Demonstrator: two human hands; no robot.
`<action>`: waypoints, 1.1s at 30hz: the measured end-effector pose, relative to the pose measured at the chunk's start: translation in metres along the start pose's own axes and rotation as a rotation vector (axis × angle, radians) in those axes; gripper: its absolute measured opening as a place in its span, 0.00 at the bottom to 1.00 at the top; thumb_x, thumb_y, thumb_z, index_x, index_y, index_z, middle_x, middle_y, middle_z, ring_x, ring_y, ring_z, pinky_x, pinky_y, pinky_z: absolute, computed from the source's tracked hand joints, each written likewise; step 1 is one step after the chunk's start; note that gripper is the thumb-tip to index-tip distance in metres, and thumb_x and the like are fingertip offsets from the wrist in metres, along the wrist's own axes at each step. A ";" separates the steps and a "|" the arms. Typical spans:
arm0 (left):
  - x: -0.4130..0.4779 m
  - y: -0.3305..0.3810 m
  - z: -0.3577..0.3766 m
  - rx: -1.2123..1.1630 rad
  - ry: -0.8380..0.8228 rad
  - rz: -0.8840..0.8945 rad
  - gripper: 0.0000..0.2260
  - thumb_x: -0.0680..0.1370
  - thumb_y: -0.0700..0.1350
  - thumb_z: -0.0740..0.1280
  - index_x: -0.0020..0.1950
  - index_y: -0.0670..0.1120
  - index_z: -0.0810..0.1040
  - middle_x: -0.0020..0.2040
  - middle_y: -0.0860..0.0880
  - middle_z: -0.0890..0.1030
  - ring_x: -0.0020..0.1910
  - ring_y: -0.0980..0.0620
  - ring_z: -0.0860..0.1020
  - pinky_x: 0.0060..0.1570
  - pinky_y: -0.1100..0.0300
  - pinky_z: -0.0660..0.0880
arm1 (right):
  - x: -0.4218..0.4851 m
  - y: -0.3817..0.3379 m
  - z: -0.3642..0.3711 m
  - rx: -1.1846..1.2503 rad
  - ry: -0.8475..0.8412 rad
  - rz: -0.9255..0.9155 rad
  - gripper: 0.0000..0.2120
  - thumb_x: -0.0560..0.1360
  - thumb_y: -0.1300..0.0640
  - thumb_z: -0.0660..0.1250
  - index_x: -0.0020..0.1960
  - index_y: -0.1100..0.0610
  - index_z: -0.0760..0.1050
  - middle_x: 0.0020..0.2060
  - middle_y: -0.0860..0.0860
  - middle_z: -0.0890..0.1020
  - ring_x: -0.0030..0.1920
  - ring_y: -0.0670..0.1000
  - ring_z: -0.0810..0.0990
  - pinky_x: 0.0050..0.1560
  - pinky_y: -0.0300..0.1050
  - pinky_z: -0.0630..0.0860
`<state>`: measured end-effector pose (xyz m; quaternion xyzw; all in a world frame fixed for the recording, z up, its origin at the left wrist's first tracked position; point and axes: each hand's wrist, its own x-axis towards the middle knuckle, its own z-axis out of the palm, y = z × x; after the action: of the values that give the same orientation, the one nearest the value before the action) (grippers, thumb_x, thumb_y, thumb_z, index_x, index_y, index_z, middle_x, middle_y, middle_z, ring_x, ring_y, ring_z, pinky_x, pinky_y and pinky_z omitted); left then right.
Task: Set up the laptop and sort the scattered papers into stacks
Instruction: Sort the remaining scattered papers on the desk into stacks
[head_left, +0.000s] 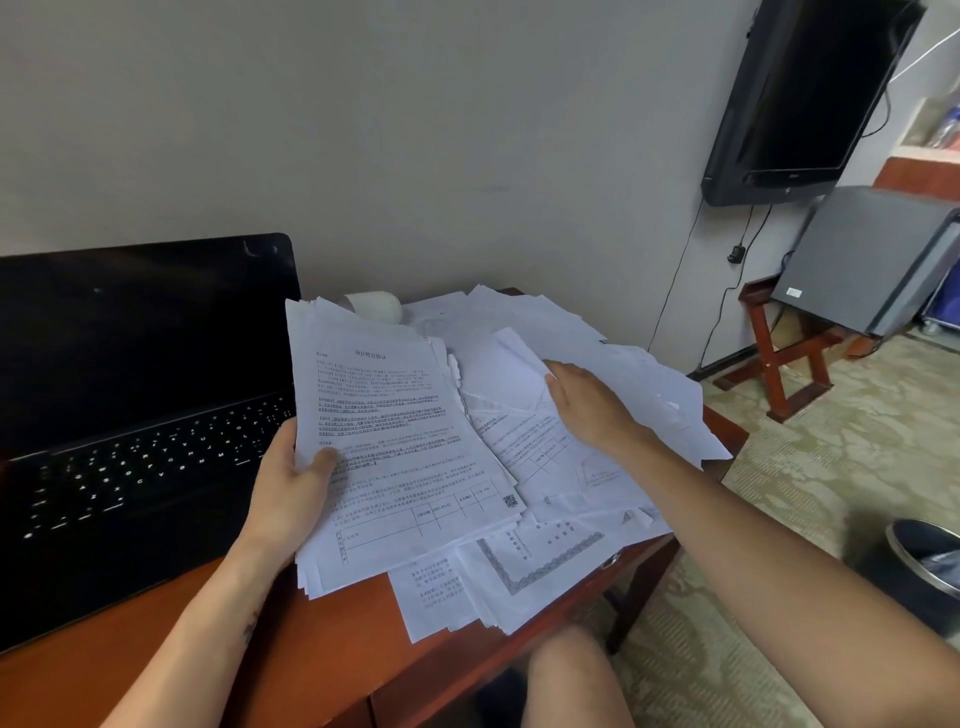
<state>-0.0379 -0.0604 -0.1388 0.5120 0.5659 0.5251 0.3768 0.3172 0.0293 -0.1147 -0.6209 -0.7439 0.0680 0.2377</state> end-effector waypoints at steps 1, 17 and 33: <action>0.001 -0.001 -0.001 -0.001 0.010 0.000 0.14 0.84 0.38 0.64 0.68 0.52 0.75 0.61 0.53 0.83 0.59 0.51 0.83 0.59 0.48 0.80 | 0.008 -0.003 0.004 0.004 -0.027 -0.007 0.19 0.87 0.53 0.50 0.73 0.55 0.69 0.62 0.56 0.79 0.61 0.57 0.76 0.62 0.52 0.74; 0.004 -0.004 -0.001 -0.015 0.038 -0.047 0.14 0.84 0.38 0.65 0.67 0.53 0.76 0.60 0.54 0.84 0.58 0.52 0.83 0.59 0.50 0.80 | 0.048 -0.015 0.022 -0.360 -0.283 -0.094 0.20 0.82 0.47 0.61 0.70 0.56 0.71 0.60 0.56 0.81 0.59 0.59 0.79 0.57 0.52 0.76; -0.001 0.007 0.001 -0.161 0.126 -0.071 0.16 0.83 0.36 0.64 0.61 0.57 0.76 0.59 0.53 0.84 0.57 0.50 0.83 0.60 0.44 0.80 | -0.002 -0.010 0.006 0.040 0.299 0.010 0.05 0.82 0.60 0.59 0.55 0.61 0.71 0.26 0.47 0.64 0.26 0.46 0.62 0.29 0.39 0.62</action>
<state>-0.0349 -0.0617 -0.1321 0.4254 0.5623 0.5864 0.3987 0.3058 0.0260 -0.1168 -0.6230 -0.6954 -0.0094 0.3579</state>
